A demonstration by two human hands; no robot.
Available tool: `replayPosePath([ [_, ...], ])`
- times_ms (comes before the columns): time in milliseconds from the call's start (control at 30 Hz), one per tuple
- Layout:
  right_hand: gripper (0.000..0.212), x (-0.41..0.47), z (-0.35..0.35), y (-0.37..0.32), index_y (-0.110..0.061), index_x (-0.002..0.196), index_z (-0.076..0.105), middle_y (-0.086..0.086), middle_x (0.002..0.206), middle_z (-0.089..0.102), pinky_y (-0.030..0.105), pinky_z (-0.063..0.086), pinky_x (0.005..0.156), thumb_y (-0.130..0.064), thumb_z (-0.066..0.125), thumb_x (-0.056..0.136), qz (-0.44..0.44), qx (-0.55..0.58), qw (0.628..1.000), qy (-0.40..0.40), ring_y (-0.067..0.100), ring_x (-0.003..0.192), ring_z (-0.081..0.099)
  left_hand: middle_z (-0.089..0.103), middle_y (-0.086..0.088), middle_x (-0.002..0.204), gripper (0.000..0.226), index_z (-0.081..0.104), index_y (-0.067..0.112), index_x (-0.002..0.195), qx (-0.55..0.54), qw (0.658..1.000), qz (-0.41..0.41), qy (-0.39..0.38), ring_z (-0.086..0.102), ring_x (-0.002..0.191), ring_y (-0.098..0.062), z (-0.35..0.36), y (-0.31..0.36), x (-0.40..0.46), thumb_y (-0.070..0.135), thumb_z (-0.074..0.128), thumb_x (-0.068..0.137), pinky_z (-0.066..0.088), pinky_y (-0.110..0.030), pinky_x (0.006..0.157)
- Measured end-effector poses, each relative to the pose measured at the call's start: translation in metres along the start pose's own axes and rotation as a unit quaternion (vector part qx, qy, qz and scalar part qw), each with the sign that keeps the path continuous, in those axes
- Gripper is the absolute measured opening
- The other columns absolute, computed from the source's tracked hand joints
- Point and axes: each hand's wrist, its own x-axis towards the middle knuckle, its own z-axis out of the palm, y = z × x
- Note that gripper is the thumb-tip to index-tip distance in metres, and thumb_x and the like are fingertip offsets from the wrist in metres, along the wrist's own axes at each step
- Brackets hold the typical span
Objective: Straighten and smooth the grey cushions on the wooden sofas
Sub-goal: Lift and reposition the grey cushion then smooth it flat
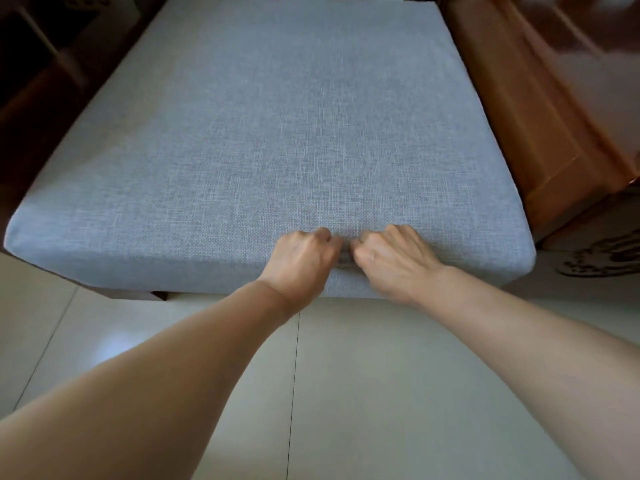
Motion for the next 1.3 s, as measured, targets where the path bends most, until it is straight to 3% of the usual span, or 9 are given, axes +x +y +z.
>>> replayPosePath([
  [400, 0.028, -0.085, -0.013, -0.062, -0.009, 0.114, 0.051, 0.010, 0.114, 0.057, 0.033, 0.031, 0.064, -0.002, 0.036, 0.091, -0.021, 0.086, 0.994, -0.064, 0.031, 0.100, 0.058, 0.050, -0.005, 0.048, 0.019, 0.056, 0.010, 0.055, -0.052, 0.998, 0.038, -0.026, 0.044, 0.028, -0.021, -0.021, 0.052, -0.084, -0.001, 0.044, 0.045, 0.019, -0.012, 0.040],
  [533, 0.026, -0.112, -0.012, -0.082, -0.008, 0.109, 0.055, 0.012, 0.105, 0.059, 0.034, 0.032, 0.061, -0.001, 0.038, 0.090, -0.031, 0.107, 0.991, -0.077, 0.032, 0.092, 0.062, 0.051, -0.001, 0.050, 0.036, 0.057, 0.014, 0.055, -0.060, 0.996, 0.060, -0.030, 0.045, 0.029, -0.017, -0.027, 0.068, -0.113, 0.006, 0.023, 0.059, 0.017, -0.012, 0.037],
  [667, 0.017, -0.119, -0.004, -0.089, -0.011, 0.061, 0.060, 0.008, 0.055, 0.056, 0.024, 0.022, 0.039, 0.000, 0.070, 0.053, -0.028, 0.103, 0.993, -0.057, 0.026, 0.038, 0.054, 0.052, 0.001, 0.052, 0.021, 0.059, 0.016, 0.057, -0.045, 0.992, 0.077, -0.088, 0.047, 0.031, -0.015, -0.040, 0.074, -0.121, 0.004, 0.052, 0.042, 0.022, -0.015, 0.031],
  [767, 0.010, -0.120, -0.003, -0.091, -0.012, 0.059, 0.059, 0.007, 0.052, 0.052, 0.022, 0.018, 0.040, -0.002, 0.060, 0.058, -0.011, 0.103, 0.994, -0.023, 0.023, 0.033, 0.050, 0.053, 0.003, 0.056, 0.037, 0.060, 0.017, 0.062, -0.065, 0.987, 0.049, -0.138, 0.049, 0.035, -0.015, -0.043, 0.070, -0.123, -0.004, 0.068, 0.033, 0.020, -0.014, 0.034],
  [833, 0.014, -0.123, -0.013, -0.091, -0.012, 0.066, 0.059, 0.007, 0.058, 0.053, 0.023, 0.022, 0.037, -0.002, 0.049, 0.062, 0.010, 0.140, 0.990, -0.032, 0.024, 0.040, 0.054, 0.057, 0.003, 0.065, 0.043, 0.060, 0.018, 0.071, -0.089, 0.979, 0.012, -0.183, 0.057, 0.047, -0.016, -0.055, 0.067, -0.121, 0.003, 0.084, 0.038, 0.022, -0.017, 0.040],
  [867, 0.018, -0.125, -0.022, -0.089, -0.011, 0.074, 0.059, 0.008, 0.067, 0.055, 0.026, 0.027, 0.038, 0.001, 0.050, 0.063, 0.021, 0.163, 0.985, -0.049, 0.025, 0.051, 0.058, 0.060, 0.003, 0.078, 0.038, 0.061, 0.017, 0.083, -0.099, 0.973, -0.017, -0.205, 0.063, 0.064, -0.016, -0.062, 0.065, -0.119, 0.012, 0.085, 0.055, 0.029, -0.020, 0.046],
  [967, 0.029, -0.124, -0.040, -0.070, -0.013, 0.109, 0.045, 0.006, 0.110, 0.042, 0.032, 0.033, 0.061, -0.002, 0.055, 0.083, 0.028, 0.232, 0.969, -0.082, 0.024, 0.100, 0.048, 0.049, 0.005, 0.119, 0.032, 0.047, 0.021, 0.122, -0.088, 0.957, -0.119, -0.249, 0.049, 0.109, -0.015, -0.087, 0.054, -0.106, 0.030, 0.058, 0.092, 0.041, -0.026, 0.077],
  [1133, 0.037, -0.098, -0.093, -0.028, -0.009, 0.118, 0.043, 0.008, 0.124, 0.035, 0.029, 0.032, 0.086, 0.000, 0.052, 0.083, 0.017, 0.269, 0.960, -0.071, 0.025, 0.115, 0.038, 0.030, 0.002, 0.145, 0.055, 0.032, 0.022, 0.138, -0.086, 0.946, -0.175, -0.259, 0.032, 0.130, -0.017, -0.127, 0.032, -0.068, 0.036, 0.058, 0.092, 0.032, -0.032, 0.104],
  [1300, 0.051, -0.052, -0.134, 0.001, -0.008, 0.133, 0.039, 0.007, 0.132, 0.033, 0.028, 0.024, 0.107, 0.001, 0.045, 0.083, 0.015, 0.257, 0.965, -0.058, 0.024, 0.125, 0.029, 0.027, 0.002, 0.149, 0.064, 0.024, 0.021, 0.144, -0.097, 0.948, -0.204, -0.224, 0.026, 0.135, -0.018, -0.162, -0.007, -0.018, 0.035, 0.058, 0.092, 0.028, -0.036, 0.107],
])
